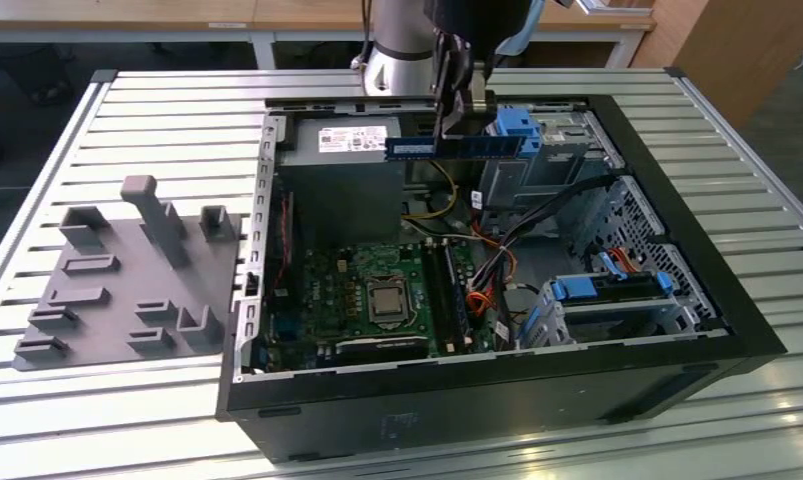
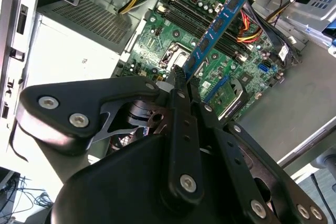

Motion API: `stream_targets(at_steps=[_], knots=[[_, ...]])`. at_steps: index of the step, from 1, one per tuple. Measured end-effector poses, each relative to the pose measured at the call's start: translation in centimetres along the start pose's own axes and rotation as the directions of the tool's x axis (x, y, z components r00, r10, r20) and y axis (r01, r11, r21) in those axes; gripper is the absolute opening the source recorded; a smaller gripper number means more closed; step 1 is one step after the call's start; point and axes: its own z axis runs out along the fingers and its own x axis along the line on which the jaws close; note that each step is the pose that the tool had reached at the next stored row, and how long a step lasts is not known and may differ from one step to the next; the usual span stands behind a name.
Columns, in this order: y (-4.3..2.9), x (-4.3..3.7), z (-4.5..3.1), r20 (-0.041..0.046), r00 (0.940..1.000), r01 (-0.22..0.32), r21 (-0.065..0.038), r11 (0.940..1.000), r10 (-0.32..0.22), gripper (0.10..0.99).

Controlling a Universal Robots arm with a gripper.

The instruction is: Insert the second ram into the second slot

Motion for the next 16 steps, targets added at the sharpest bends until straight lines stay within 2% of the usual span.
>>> stream_targets(at_steps=[16], knots=[[-0.01,0.56,0.00,0.0002,1.0000,-0.004,0.000,1.0000,0.004,0.137]])
